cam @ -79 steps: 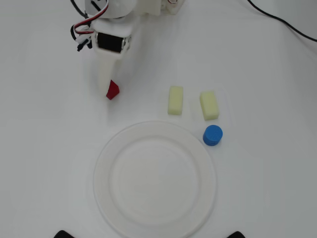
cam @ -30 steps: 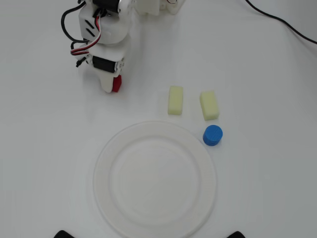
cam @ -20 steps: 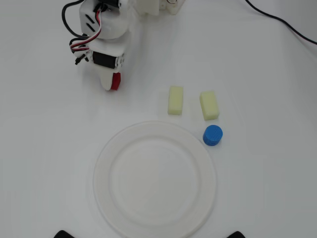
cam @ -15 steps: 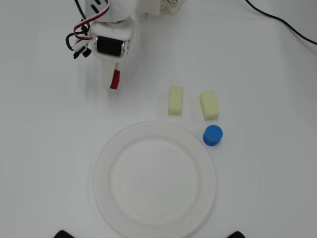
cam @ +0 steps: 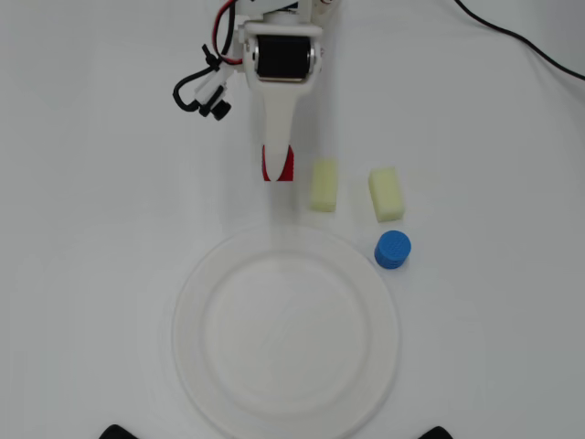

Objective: Grasp a red block and put it in the dish.

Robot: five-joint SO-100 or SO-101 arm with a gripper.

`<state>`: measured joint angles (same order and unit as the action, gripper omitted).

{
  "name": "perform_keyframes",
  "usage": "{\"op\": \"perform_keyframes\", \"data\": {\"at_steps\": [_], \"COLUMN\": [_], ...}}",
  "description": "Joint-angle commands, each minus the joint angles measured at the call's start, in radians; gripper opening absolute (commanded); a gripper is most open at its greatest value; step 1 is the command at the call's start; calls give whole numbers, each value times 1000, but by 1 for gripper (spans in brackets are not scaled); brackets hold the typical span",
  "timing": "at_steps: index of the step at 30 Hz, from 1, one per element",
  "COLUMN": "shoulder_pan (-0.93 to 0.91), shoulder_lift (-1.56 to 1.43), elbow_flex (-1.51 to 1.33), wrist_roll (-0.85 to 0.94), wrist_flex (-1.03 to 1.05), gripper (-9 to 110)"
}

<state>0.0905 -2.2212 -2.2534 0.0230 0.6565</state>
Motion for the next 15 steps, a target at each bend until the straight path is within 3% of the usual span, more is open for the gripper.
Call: {"op": "perform_keyframes", "data": {"at_steps": [1, 15], "shoulder_pan": [11, 23], "shoulder_lift": [169, 730], "elbow_flex": [161, 589], "wrist_roll": [-12, 41], "wrist_flex": [-12, 61], "gripper": [0, 0]}}
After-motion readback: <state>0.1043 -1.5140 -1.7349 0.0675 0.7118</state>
